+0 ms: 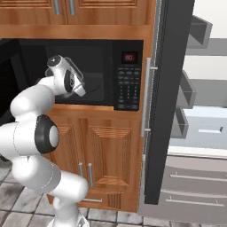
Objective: Place the tupperware containing the shrimp and carrot meal in the microwave. Close the microwave door and press the start button to reheat the meal.
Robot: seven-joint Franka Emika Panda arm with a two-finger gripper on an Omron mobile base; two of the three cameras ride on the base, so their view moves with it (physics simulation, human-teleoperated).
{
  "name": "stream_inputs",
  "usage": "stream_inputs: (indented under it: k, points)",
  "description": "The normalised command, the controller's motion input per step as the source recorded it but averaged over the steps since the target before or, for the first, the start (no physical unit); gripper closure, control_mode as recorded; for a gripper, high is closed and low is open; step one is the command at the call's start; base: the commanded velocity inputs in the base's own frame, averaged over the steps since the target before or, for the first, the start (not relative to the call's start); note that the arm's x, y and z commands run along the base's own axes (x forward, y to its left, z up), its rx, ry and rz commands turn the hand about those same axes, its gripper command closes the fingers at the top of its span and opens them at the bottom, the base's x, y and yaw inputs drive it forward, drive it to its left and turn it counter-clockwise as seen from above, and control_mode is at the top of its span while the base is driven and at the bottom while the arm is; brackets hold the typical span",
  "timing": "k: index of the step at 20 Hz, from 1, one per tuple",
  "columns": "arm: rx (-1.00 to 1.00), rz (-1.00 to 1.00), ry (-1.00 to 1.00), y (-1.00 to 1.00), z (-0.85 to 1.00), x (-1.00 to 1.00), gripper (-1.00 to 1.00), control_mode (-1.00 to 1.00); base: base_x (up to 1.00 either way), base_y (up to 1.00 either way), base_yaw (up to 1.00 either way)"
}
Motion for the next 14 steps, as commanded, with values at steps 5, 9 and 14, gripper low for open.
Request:
stream_inputs:
  k: [5,9,14]
  points:
    - [0.00,-0.03,0.00,0.00,0.00,0.49,1.00,-1.00,0.00,0.00,0.00]
    - [0.00,-0.04,0.00,0.06,-0.04,0.53,1.00,-1.00,0.00,0.00,0.00]
    - [0.00,-0.05,0.00,0.15,-0.19,0.52,1.00,-1.00,0.00,0.00,0.00]
